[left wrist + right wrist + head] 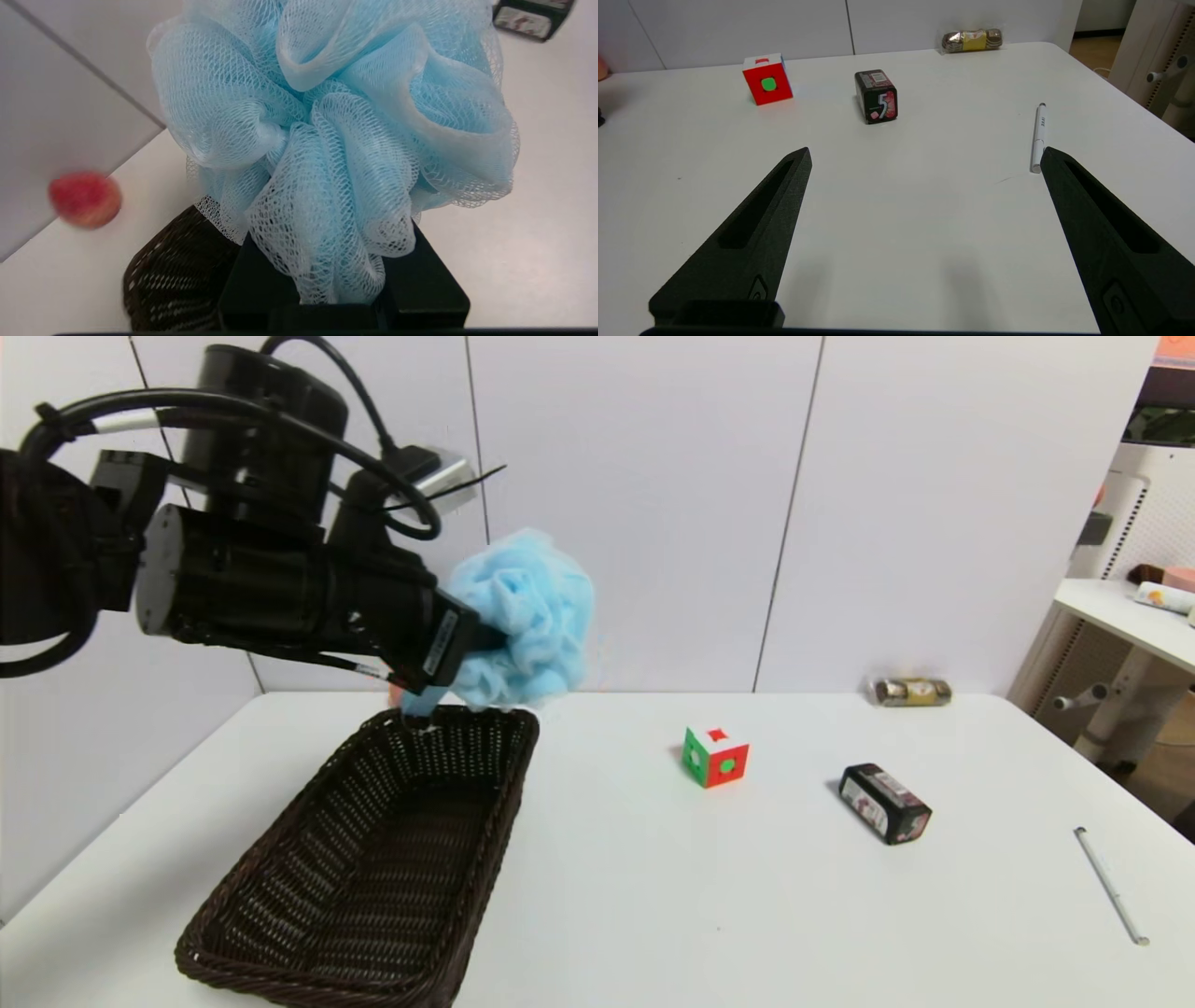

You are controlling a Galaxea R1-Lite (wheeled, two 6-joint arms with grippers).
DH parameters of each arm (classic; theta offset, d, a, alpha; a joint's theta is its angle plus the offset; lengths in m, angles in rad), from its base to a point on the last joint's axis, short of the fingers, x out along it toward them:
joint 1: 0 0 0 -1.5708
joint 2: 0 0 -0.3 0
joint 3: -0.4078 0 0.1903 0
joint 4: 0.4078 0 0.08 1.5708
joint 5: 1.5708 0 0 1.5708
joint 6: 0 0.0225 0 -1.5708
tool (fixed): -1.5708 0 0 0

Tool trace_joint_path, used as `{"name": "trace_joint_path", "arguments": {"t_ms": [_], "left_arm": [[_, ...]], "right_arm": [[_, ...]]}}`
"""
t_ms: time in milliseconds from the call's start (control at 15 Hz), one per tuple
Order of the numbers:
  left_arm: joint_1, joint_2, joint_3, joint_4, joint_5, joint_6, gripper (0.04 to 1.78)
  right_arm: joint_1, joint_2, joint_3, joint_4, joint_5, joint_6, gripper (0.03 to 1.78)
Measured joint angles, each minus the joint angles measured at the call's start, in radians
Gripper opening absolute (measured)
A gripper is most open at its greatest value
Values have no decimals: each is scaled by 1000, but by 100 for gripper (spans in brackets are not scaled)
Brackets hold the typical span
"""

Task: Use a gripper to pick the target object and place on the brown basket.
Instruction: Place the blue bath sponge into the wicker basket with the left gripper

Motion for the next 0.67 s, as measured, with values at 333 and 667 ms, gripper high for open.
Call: {"name": "trace_joint_path", "arguments": {"t_ms": [333,667], "left_arm": [[89,-63,157,55,0,-4,39],[100,-70,244,64,0,-4,37]], "right_arm": [[0,0,0,0,0,0,169],[0,0,0,0,0,0,169]]}}
